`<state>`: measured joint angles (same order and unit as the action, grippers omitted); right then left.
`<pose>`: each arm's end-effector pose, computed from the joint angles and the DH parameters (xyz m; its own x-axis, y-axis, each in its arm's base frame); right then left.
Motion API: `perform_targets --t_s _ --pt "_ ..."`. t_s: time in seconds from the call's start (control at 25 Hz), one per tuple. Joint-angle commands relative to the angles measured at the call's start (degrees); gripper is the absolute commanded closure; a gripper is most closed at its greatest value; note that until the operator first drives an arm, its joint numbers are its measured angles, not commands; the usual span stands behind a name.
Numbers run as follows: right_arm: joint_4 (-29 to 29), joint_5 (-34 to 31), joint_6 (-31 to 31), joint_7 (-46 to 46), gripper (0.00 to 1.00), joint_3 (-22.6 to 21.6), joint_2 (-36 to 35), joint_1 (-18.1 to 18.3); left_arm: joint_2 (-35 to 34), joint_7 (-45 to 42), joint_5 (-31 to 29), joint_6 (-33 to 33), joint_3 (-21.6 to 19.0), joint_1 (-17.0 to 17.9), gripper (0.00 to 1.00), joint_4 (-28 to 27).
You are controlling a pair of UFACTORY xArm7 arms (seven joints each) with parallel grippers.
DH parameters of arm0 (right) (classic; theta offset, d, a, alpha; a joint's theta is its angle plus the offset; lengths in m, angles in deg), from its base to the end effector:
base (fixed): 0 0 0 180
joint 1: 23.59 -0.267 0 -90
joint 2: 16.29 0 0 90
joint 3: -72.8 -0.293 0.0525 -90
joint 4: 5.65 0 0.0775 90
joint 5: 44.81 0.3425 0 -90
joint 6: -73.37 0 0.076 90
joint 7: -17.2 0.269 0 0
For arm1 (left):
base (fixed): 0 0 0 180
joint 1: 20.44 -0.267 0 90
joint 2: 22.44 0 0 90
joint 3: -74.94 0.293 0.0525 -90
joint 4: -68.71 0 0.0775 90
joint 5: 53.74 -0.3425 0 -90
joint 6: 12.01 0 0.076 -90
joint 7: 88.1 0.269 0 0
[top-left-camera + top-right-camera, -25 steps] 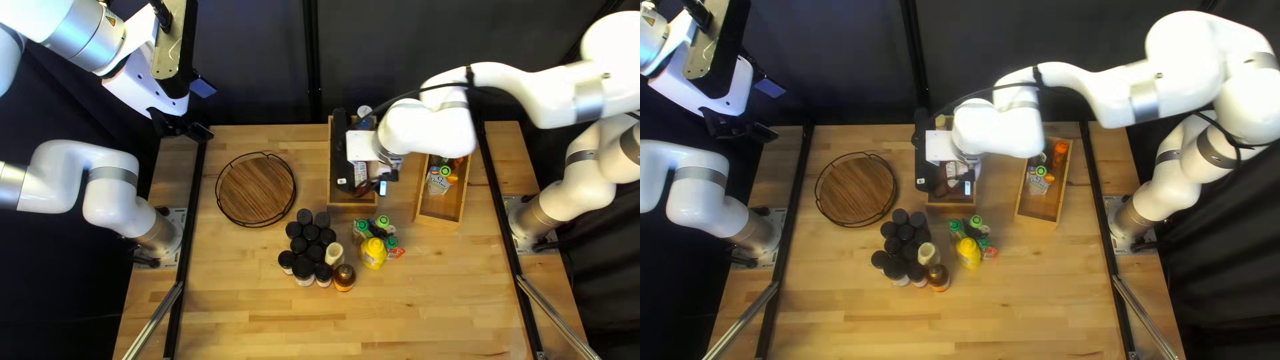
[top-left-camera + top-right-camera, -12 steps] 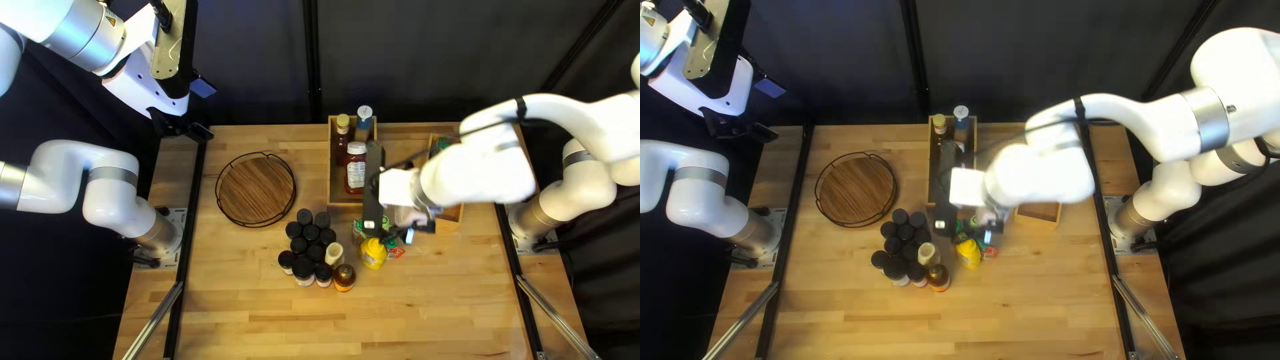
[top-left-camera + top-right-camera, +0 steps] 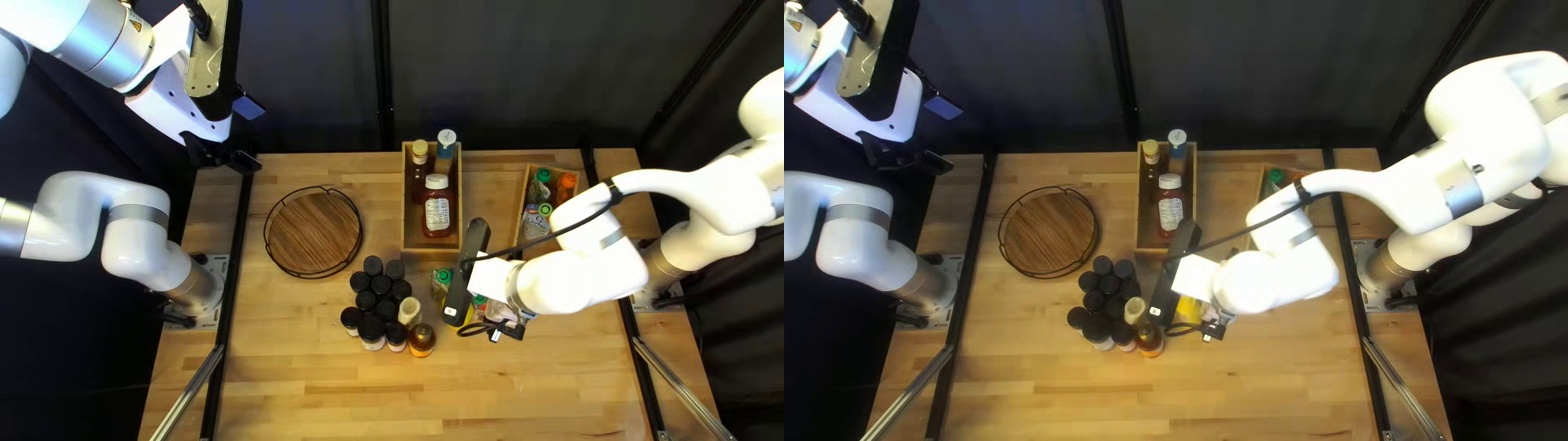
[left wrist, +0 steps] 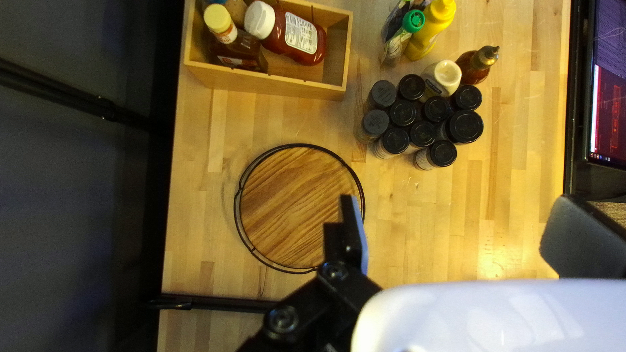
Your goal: Separate condiments, baby food and spices and place it in 3 different racks/containers
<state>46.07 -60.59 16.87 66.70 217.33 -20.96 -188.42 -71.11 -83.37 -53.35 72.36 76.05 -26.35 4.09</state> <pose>0.4264 0.0992 0.1707 0.9285 -0.3259 0.1781 -0.3590 -0.9102 0.2063 0.2930 0.0359 0.5078 0.8749 0.0266 0.4835 0.0410 -0.9990 -0.0191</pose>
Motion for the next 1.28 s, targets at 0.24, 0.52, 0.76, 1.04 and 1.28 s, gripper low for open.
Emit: perform_targets --t_s 0.24,0.52,0.76,1.04,1.28 --pt "0.15 -2.66 2.83 -0.3 0.0 1.5 5.82 1.67 0.0 0.0 0.0 0.0 0.0 0.0 0.0 0.0" --pt "1.19 -2.53 2.55 -2.26 0.72 1.92 7.11 2.14 0.0 0.0 0.0 0.0 0.0 0.0 0.0 0.0" --pt "1.29 -2.12 2.35 -2.88 0.99 1.89 6.9 2.17 0.0 0.0 0.0 0.0 0.0 0.0 0.0 0.0" --pt "0.44 3.44 -2.56 -5.92 1.0 1.31 -2.31 0.6 0.0 0.0 0.0 0.0 0.0 0.0 0.0 0.0" --pt "-2.97 8.5 -8.22 -9.91 1.0 4.39 -15.01 -1.2 0.0 0.0 0.0 0.0 0.0 0.0 0.0 0.0"
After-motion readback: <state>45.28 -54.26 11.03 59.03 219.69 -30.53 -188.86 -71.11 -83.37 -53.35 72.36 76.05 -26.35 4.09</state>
